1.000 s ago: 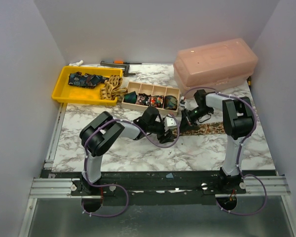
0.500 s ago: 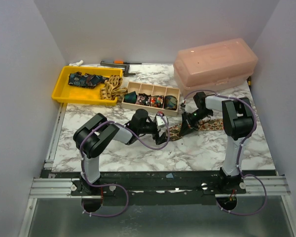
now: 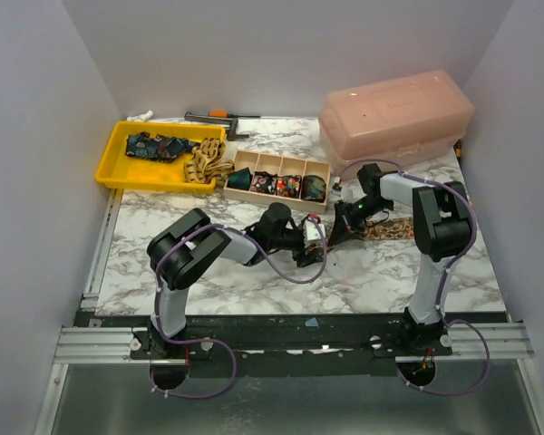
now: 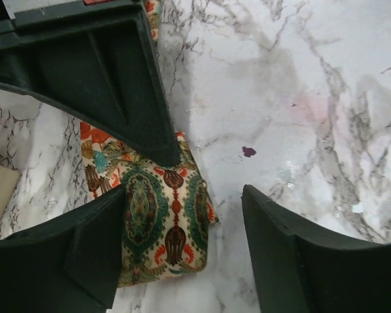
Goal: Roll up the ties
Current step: Roll the tie at the center of the board.
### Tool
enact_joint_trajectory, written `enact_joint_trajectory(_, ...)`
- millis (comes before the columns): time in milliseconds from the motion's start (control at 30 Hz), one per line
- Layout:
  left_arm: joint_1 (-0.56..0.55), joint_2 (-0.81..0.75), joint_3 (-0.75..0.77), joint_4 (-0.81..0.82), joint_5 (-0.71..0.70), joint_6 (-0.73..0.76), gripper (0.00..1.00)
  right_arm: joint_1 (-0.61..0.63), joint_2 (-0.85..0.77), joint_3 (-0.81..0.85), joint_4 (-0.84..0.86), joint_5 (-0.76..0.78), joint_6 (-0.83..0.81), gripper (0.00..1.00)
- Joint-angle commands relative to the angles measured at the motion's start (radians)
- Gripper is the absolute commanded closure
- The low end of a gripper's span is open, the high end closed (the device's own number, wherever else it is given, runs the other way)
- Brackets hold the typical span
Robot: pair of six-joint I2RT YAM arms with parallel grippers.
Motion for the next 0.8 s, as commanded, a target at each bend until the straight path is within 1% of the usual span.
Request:
enact_joint_trajectory(0, -0.016, 0.048, 0.055, -0.097, -0.111, 0.053, 0.39, 0.008, -0.047, -0.008, 0.012, -0.057, -0.011, 1.00)
enact_joint_trajectory(133, -0.016, 0.058, 0.053, -0.125, -0.158, 0.067, 0.57, 0.011, -0.061, -0.009, 0.001, -0.107, -0.017, 1.00)
enact_joint_trajectory(233, -0.013, 0.045, 0.024, -0.118, -0.137, 0.072, 0.73, 0.009, -0.065, 0.011, -0.047, -0.136, -0.044, 0.99)
enact_joint_trajectory(300, -0.012, 0.024, -0.010, -0.088, -0.103, 0.070, 0.82, 0.000, -0.064, 0.030, -0.083, -0.125, -0.067, 0.90)
enact_joint_trajectory(367, -0.007, 0.008, -0.038, -0.070, -0.043, 0.062, 0.88, -0.034, -0.067, 0.047, -0.081, -0.107, -0.064, 0.78)
enact_joint_trajectory(400, -0.005, 0.002, -0.048, -0.063, -0.025, 0.056, 0.89, -0.051, -0.067, 0.056, -0.067, -0.089, -0.051, 0.74)
enact_joint_trajectory(433, -0.005, -0.002, -0.053, -0.059, -0.006, 0.047, 0.91, -0.066, -0.067, 0.061, -0.051, -0.069, -0.040, 0.73)
enact_joint_trajectory(500, -0.003, -0.011, -0.059, -0.054, 0.021, 0.029, 0.93, -0.071, -0.067, 0.059, -0.025, 0.006, -0.024, 0.72)
enact_joint_trajectory(600, 0.004, -0.031, -0.067, -0.027, 0.065, -0.009, 0.92, -0.069, -0.068, 0.021, 0.015, 0.124, -0.010, 0.72)
enact_joint_trajectory(767, 0.010, -0.071, -0.066, 0.008, 0.128, -0.087, 0.91, -0.065, -0.038, -0.031, 0.018, 0.271, -0.056, 0.73)
